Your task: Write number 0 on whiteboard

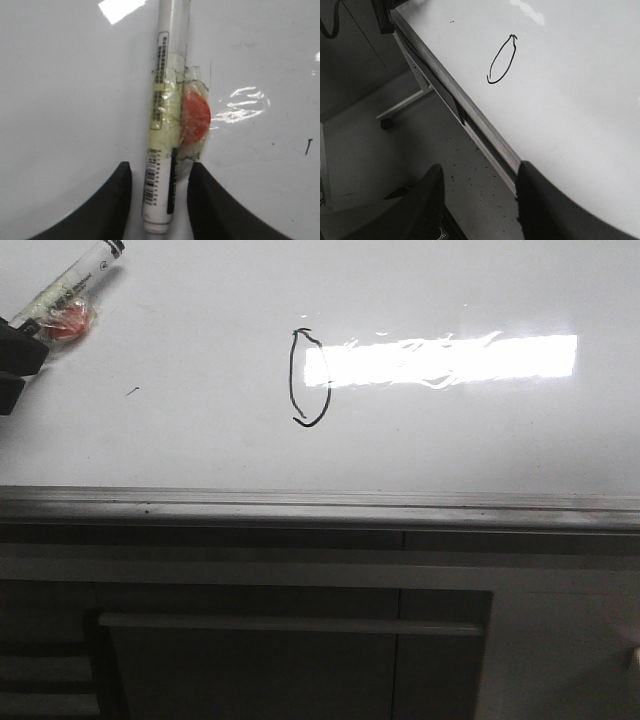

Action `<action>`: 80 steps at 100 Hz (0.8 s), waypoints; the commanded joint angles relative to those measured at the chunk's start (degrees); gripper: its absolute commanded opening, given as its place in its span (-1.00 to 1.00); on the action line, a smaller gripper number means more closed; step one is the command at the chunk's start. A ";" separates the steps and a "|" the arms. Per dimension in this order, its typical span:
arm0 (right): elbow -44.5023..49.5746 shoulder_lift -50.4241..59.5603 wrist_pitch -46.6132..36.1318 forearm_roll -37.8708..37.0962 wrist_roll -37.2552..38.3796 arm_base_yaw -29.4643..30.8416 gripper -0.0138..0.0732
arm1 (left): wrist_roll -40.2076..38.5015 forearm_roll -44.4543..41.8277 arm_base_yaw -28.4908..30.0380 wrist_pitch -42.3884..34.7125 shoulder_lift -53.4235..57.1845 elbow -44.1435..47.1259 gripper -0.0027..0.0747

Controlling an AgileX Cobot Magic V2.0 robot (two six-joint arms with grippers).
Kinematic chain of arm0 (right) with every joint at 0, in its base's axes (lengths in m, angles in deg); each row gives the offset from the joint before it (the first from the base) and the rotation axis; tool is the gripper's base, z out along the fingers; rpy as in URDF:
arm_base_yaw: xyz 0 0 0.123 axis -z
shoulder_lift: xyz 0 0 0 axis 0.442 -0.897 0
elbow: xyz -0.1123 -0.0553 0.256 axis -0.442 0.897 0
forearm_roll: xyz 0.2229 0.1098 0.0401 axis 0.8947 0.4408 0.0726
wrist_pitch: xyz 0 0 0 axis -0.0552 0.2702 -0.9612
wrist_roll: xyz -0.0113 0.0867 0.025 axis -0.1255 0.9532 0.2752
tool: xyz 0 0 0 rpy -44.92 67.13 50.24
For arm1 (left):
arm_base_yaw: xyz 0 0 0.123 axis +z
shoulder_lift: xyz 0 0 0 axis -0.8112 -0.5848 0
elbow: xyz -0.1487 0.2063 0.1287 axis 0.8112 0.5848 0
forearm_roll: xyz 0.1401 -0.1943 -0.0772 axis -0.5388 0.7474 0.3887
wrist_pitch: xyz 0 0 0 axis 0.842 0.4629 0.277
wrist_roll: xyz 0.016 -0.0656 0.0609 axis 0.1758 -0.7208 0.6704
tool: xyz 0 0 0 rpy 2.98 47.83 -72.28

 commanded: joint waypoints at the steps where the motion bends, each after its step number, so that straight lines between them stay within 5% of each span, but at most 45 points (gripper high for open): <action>1: -1.77 0.48 -1.68 2.51 0.03 0.36 0.01 | -0.25 -0.12 0.07 -4.40 1.15 -1.41 -0.19; 22: -1.77 0.48 -2.04 2.25 1.69 0.45 0.01 | -0.35 3.05 0.07 -0.74 7.67 -2.91 -0.19; 58: 4.69 7.31 -15.09 -17.70 27.64 0.45 0.01 | -6.83 9.65 1.67 38.03 26.69 -13.43 -0.20; 80: 20.35 17.13 -29.69 -24.06 38.54 0.45 0.01 | -22.97 -2.21 11.18 52.55 30.14 -15.35 -0.20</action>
